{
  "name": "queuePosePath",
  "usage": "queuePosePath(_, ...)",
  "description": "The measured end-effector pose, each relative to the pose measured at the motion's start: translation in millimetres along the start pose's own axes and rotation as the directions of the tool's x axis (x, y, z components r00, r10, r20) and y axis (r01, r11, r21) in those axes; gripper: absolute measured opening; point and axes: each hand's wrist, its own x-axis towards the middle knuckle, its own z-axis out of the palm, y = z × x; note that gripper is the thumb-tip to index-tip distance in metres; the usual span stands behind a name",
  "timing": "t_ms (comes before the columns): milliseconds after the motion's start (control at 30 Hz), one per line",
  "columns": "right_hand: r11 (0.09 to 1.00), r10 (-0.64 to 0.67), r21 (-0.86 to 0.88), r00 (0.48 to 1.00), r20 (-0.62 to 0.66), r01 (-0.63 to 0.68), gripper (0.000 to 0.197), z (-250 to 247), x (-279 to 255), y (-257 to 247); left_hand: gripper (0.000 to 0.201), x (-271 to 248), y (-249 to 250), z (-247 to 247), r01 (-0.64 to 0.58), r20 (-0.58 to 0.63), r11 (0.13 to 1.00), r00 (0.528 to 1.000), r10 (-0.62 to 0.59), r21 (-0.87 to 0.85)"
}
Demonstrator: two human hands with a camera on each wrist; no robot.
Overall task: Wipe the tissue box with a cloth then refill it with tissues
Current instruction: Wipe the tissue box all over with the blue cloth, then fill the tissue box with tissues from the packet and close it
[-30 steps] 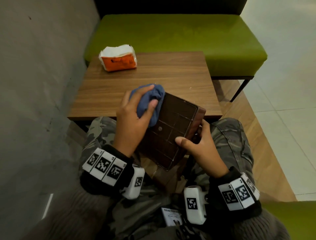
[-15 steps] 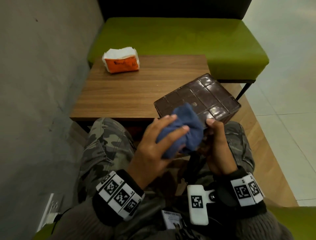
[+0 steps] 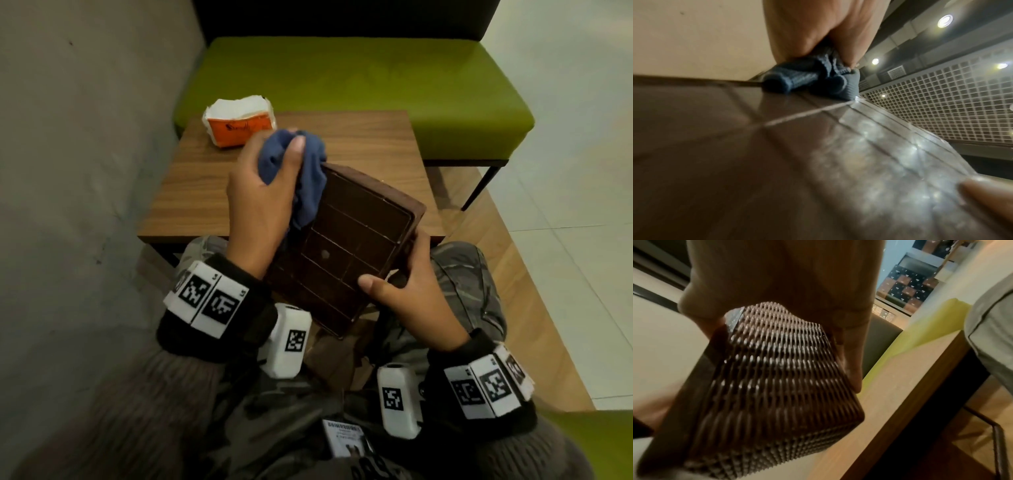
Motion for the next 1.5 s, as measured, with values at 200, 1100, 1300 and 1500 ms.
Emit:
queuePosePath(200,0.981,0.03,-0.193,0.999,-0.033,-0.036,0.108,-9.2,13.0,0.8,0.037,-28.6,15.1,12.4,-0.605,0.442,0.774,0.755,0.485,0.184)
queuePosePath(1100,0.623,0.53,0.661,0.847,0.036,-0.418,0.049,-4.1,21.4,15.0,0.016,-13.5,-55.7,-6.7,0.264,-0.003,0.964,0.965,-0.264,0.014)
queuePosePath(1300,0.618,0.628,0.674,0.77,-0.114,-0.404,0.072,0.7,64.3,34.8,0.035,-7.4,-73.5,-39.0,0.522,0.052,0.819,0.849,-0.526,-0.239)
queuePosePath(1500,0.58,0.672,0.727,0.72,-0.173,-0.367,0.104,15.7,128.9,36.8,0.024,-4.0,-98.0,-46.0,0.547,0.035,0.814,0.833,-0.552,-0.194)
